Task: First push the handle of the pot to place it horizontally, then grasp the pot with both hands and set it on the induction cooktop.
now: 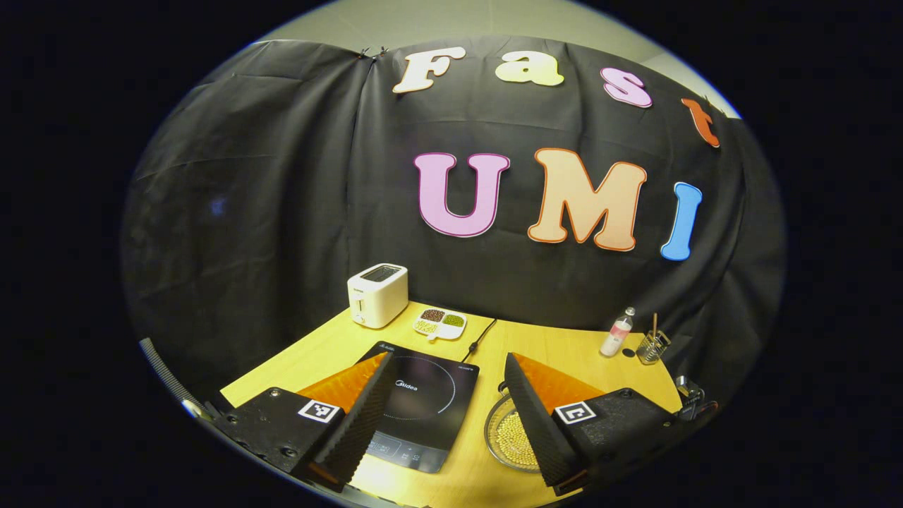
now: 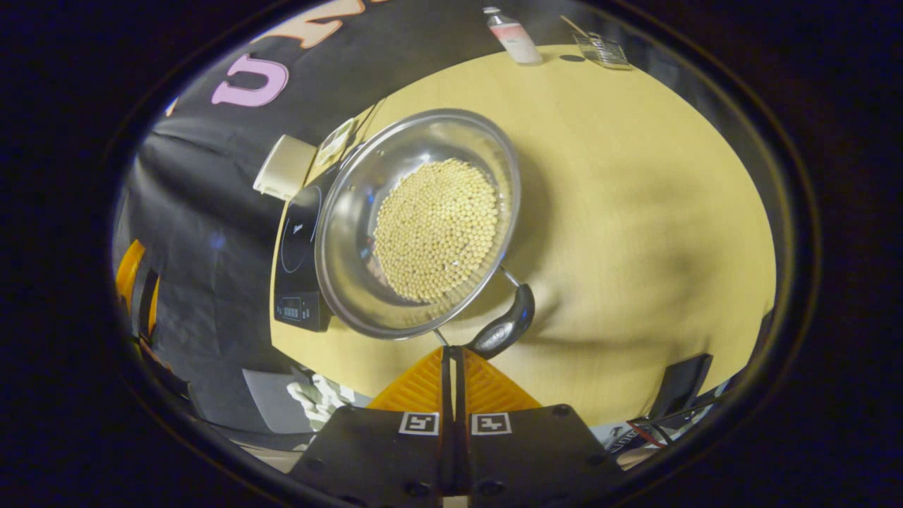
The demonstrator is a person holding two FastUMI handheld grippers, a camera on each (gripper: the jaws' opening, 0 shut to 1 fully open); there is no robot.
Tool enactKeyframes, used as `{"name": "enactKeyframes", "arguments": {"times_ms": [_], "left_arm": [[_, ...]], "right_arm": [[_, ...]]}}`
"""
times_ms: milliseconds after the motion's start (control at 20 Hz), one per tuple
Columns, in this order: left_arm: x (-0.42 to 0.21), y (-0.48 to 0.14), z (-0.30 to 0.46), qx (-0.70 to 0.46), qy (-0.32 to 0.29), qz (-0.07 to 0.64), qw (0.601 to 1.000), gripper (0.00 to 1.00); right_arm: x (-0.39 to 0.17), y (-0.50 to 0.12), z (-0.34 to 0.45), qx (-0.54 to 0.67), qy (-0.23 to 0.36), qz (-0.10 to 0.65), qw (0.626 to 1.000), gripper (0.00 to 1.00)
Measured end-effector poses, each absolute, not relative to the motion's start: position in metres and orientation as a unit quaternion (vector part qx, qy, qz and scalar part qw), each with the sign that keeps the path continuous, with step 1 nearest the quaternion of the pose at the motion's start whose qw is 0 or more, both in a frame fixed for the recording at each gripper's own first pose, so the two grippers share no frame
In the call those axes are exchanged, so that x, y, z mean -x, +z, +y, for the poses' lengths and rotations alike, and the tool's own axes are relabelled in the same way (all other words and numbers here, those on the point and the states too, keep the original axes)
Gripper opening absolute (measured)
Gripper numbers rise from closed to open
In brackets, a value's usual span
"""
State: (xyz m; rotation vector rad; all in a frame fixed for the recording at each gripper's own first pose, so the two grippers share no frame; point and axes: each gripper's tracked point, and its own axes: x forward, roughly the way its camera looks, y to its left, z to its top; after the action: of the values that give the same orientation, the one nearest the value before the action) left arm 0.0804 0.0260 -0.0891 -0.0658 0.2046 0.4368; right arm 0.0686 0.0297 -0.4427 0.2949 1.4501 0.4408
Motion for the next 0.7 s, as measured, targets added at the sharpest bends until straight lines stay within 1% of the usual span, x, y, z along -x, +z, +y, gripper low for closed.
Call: {"name": "enactKeyframes", "arguments": {"times_ms": [150, 200, 250, 700], "left_arm": [[-0.082, -0.091, 0.024, 0.037, 0.214, 0.105, 0.970, 0.95], [-0.082, -0.092, 0.024, 0.036, 0.214, 0.105, 0.971, 0.95], [-0.082, -0.091, 0.023, 0.036, 0.213, 0.105, 0.971, 0.95], [-0.082, -0.095, 0.022, 0.035, 0.212, 0.110, 0.970, 0.95]], "right_arm": [[-0.076, -0.442, 0.024, -0.145, 0.188, 0.653, 0.720, 0.03], [-0.080, -0.442, 0.023, -0.148, 0.186, 0.652, 0.720, 0.00], [-0.082, -0.442, 0.023, -0.150, 0.186, 0.650, 0.721, 0.03], [-0.121, -0.446, 0.007, -0.133, 0.163, 0.628, 0.749, 0.02]]}}
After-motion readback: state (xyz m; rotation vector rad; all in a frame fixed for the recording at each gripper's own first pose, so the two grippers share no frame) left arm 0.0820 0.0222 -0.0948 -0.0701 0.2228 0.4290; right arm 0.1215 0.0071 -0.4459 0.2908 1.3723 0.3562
